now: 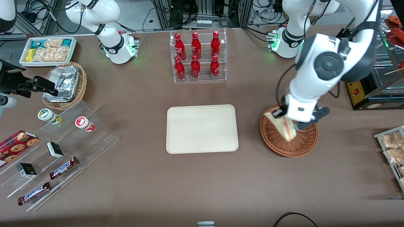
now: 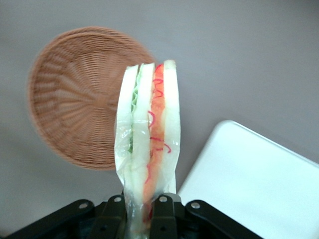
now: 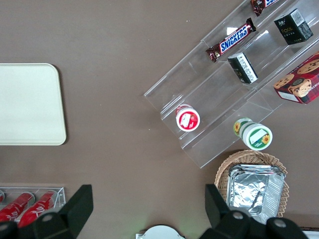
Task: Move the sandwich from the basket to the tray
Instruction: 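Carry the held sandwich over the cream tray with the left gripper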
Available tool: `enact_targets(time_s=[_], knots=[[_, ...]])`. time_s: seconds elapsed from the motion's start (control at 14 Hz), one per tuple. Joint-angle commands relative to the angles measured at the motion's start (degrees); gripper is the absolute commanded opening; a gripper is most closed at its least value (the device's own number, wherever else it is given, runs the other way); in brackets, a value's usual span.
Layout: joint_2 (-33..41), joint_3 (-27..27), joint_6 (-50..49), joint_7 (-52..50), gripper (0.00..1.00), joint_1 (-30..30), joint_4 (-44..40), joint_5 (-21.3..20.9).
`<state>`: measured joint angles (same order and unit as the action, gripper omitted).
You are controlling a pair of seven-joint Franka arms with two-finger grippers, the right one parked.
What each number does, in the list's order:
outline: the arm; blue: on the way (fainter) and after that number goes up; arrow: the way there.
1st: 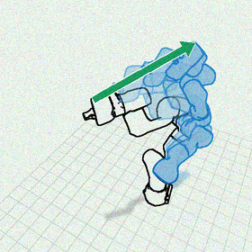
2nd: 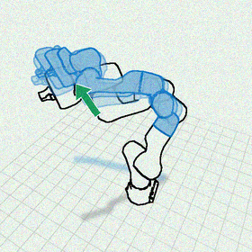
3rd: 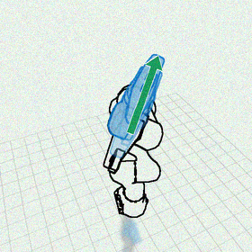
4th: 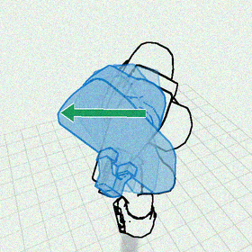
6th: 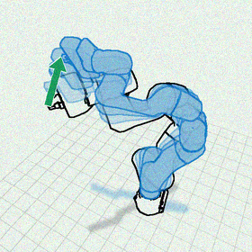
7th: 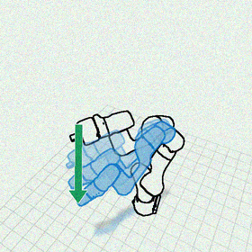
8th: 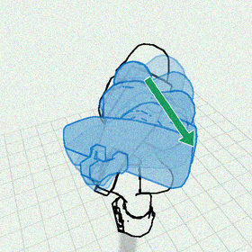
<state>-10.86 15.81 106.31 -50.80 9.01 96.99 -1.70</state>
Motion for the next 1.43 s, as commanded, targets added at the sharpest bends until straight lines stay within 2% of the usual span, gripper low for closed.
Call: enact_targets(time_s=[0.0,0.21,0.5,0.93,1.14,1.36], knots=[[-7.2,0.7,-1.2,1.9,0.0,6.1,-7.2,0.7],[-14.8,1.0,-0.1,1.9,0.0,14.1,-13.6,0.2],[-24.3,0.7,2.3,1.1,0.0,21.5,-21.8,-1.7],[-31.4,0.6,8.4,1.0,0.0,26.3,-22.1,-5.9],[-35.2,0.5,10.1,0.4,0.0,26.6,-22.4,-6.1],[-36.6,0.5,10.6,0.2,0.0,27.3,-21.8,-8.2]])
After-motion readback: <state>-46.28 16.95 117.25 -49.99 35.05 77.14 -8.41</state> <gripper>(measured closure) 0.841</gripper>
